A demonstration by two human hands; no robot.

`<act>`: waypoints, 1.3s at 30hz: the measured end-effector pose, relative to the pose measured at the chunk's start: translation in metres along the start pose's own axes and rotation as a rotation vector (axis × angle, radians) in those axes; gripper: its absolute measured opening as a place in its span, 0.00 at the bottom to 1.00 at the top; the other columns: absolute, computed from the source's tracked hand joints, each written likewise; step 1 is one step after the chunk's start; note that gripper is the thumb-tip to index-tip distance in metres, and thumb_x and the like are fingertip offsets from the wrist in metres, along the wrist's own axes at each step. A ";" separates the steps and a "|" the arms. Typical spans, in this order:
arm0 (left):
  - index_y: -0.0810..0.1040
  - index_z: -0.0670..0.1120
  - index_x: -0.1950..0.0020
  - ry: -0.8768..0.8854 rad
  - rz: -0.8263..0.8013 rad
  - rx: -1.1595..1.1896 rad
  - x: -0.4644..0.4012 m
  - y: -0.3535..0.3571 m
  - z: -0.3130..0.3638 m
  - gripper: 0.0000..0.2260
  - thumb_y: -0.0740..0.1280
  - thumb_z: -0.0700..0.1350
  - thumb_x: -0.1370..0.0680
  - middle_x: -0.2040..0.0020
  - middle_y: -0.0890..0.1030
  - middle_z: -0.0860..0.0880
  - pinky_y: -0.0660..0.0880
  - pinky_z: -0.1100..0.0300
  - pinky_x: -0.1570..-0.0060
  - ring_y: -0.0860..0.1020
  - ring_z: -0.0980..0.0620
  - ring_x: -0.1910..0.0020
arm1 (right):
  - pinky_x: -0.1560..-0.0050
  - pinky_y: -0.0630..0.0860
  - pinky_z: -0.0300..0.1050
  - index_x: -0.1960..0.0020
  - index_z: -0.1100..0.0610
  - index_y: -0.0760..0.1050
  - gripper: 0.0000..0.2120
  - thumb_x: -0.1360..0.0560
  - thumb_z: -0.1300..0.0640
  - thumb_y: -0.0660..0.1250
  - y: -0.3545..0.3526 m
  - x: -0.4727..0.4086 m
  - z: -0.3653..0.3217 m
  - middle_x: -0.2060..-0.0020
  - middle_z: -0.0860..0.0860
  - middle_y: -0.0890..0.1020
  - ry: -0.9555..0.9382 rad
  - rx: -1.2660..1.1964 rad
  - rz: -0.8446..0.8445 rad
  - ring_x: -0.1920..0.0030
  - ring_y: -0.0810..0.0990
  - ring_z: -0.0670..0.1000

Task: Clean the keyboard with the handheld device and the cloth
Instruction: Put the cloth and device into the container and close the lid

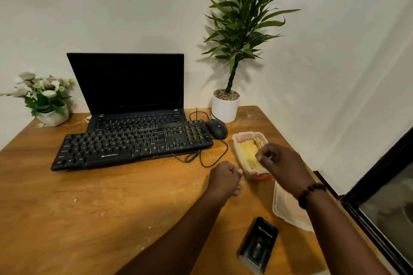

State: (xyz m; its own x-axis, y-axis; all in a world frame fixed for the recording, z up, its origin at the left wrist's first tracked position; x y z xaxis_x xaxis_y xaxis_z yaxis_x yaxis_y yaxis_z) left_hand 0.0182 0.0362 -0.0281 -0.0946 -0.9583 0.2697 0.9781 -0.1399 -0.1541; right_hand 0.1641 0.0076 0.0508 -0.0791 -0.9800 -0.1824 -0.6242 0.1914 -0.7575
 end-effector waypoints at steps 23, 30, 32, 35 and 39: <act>0.80 0.39 0.48 -0.145 -0.297 0.152 0.114 -0.024 -0.027 0.12 0.71 0.49 0.21 0.60 0.82 0.43 0.81 0.58 0.61 0.82 0.49 0.64 | 0.55 0.77 0.44 0.41 0.56 0.78 0.15 0.27 0.61 0.72 0.061 0.169 -0.017 0.51 0.54 0.85 0.505 -1.008 -0.010 0.50 0.83 0.54; 0.79 0.43 0.52 -0.072 -0.274 0.206 0.107 -0.026 -0.015 0.10 0.73 0.50 0.22 0.54 0.80 0.41 0.79 0.56 0.58 0.80 0.47 0.59 | 0.58 0.78 0.44 0.42 0.59 0.78 0.12 0.24 0.64 0.66 0.050 0.161 -0.030 0.52 0.58 0.84 0.524 -1.273 0.012 0.54 0.83 0.54; 0.79 0.44 0.52 -0.070 -0.281 0.214 0.106 -0.025 -0.014 0.10 0.72 0.50 0.22 0.54 0.80 0.41 0.79 0.54 0.55 0.79 0.46 0.59 | 0.61 0.78 0.43 0.43 0.60 0.78 0.11 0.25 0.64 0.66 0.046 0.156 -0.033 0.54 0.58 0.84 0.562 -1.309 0.036 0.57 0.83 0.53; 0.78 0.43 0.50 -0.068 -0.260 0.219 0.102 -0.024 -0.014 0.11 0.72 0.50 0.22 0.57 0.78 0.43 0.76 0.60 0.63 0.77 0.51 0.64 | 0.60 0.78 0.44 0.44 0.62 0.78 0.11 0.25 0.62 0.68 0.045 0.150 -0.031 0.57 0.57 0.85 0.595 -1.246 0.061 0.56 0.83 0.53; 0.79 0.41 0.48 -0.080 -0.248 0.261 0.094 -0.023 -0.009 0.11 0.72 0.48 0.21 0.58 0.80 0.43 0.77 0.63 0.68 0.79 0.53 0.67 | 0.50 0.78 0.44 0.38 0.57 0.76 0.20 0.27 0.52 0.72 0.037 0.139 -0.026 0.50 0.50 0.84 0.437 -0.818 0.014 0.49 0.82 0.49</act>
State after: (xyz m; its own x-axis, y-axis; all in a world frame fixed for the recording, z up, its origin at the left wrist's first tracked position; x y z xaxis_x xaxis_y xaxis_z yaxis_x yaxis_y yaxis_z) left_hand -0.0146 -0.0533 -0.0073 -0.3302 -0.8794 0.3430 0.9425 -0.2874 0.1706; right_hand 0.1095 -0.1231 0.0138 -0.2730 -0.9429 0.1905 -0.9620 0.2687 -0.0485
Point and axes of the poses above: each hand's wrist, its own x-axis away from the middle knuckle, its own y-axis out of the palm, z = x × y, the point moved 1 cm from there along -x, towards the middle knuckle
